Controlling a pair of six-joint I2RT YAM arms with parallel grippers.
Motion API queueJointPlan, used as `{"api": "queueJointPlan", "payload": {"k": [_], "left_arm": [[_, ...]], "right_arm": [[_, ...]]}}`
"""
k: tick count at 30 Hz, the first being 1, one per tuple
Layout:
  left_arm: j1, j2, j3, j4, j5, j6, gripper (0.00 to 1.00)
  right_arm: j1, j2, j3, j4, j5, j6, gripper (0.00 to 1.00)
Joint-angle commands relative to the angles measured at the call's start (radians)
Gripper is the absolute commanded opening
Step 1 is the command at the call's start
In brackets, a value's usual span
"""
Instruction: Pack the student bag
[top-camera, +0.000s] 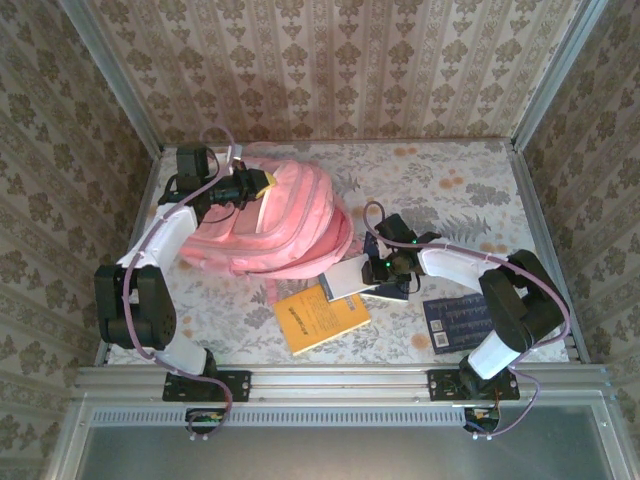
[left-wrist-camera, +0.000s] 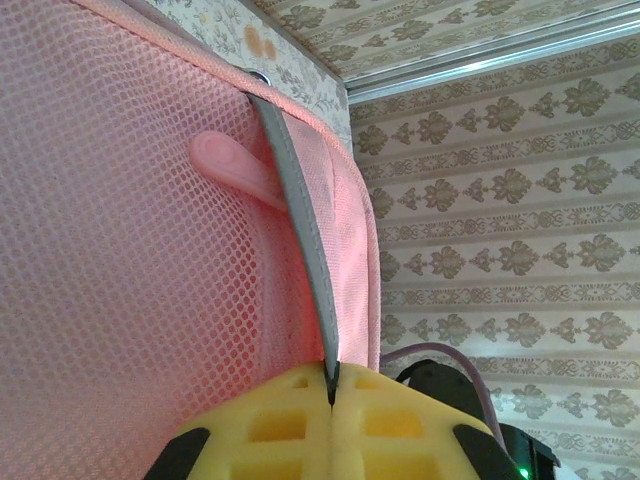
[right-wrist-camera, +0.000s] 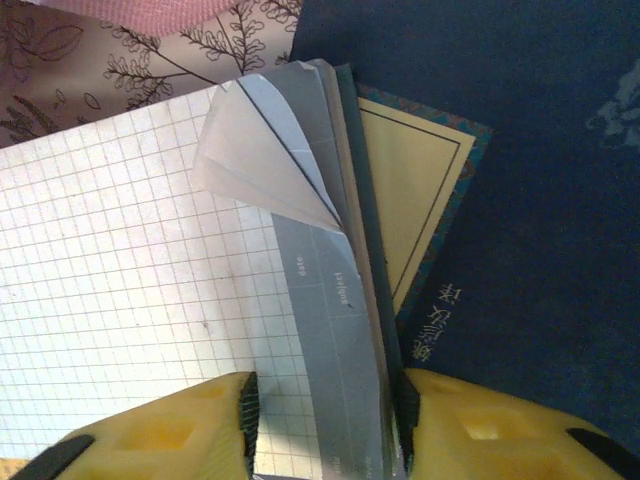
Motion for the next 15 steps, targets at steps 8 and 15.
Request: {"api": "queueJointPlan", "payload": {"k": [8,15], "left_arm": [[-0.011,0.020,0.019,-0.033,-0.026,0.064,0.00],[-0.063,0.054,0.055,-0.154,-0.077,0.152,0.00]], "right_arm": [[-0.011,-0.044,-0.077,0.108,-0.125,0.123,0.33],[-0.108,-0.112,-0.185,0.277,-0.282,0.261,0.56]]}}
